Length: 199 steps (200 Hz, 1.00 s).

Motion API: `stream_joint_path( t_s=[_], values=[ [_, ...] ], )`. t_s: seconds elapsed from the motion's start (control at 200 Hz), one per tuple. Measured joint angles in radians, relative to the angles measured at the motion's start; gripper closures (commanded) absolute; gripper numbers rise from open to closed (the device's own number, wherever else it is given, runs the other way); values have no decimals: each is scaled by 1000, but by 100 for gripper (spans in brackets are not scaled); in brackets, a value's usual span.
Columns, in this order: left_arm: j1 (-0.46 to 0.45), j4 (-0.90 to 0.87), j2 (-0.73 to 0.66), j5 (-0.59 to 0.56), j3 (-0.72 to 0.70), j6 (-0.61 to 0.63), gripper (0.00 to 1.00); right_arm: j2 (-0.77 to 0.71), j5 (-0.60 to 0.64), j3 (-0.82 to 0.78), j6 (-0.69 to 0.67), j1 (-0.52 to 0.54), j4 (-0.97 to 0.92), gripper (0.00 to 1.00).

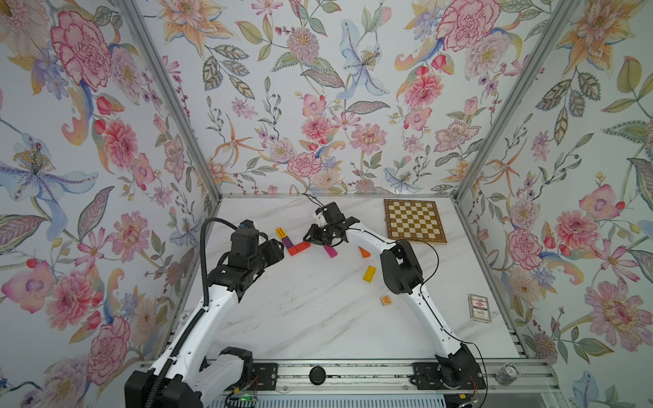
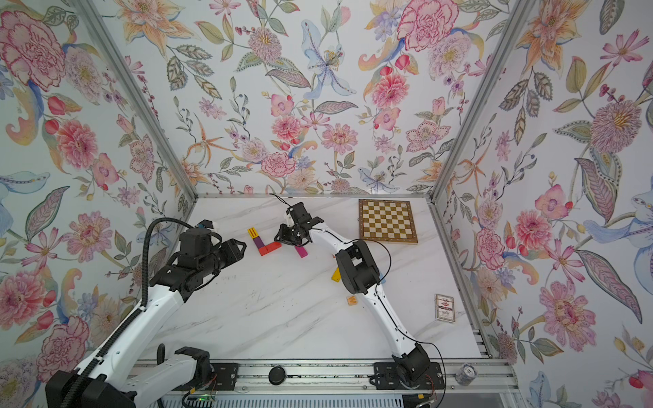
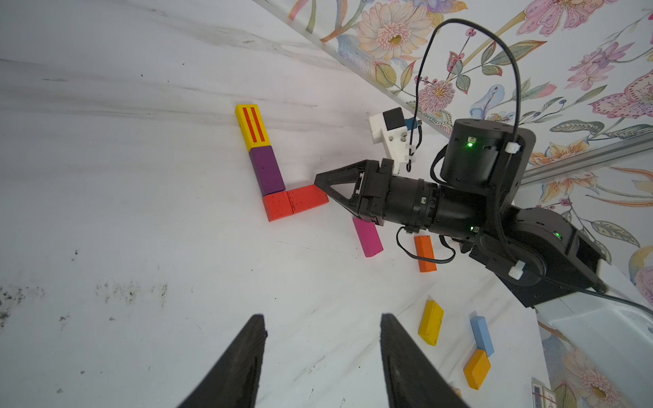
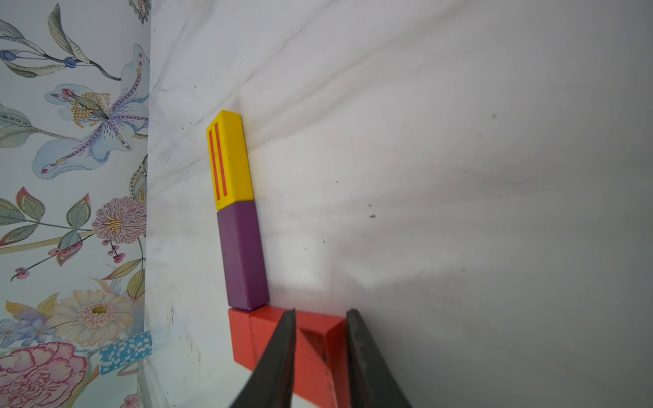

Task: Assemble the letter v with building blocks
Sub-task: Assemble the building block at the center of the board.

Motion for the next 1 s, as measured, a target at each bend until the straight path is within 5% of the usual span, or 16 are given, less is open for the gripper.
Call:
stream_joint_path(
  t_s=[0.33,0.701,0.996],
  values=[
    [0,-7,0,0,0,0,44,0,-19,3,14,-5,23,54],
    [-2,12,52,26,8,-2,45,-11,-20,46,14,-76,22,52],
    [-70,53,204,58,136,-8,46,-262,14,-89,-69,-156,6,52]
  ],
)
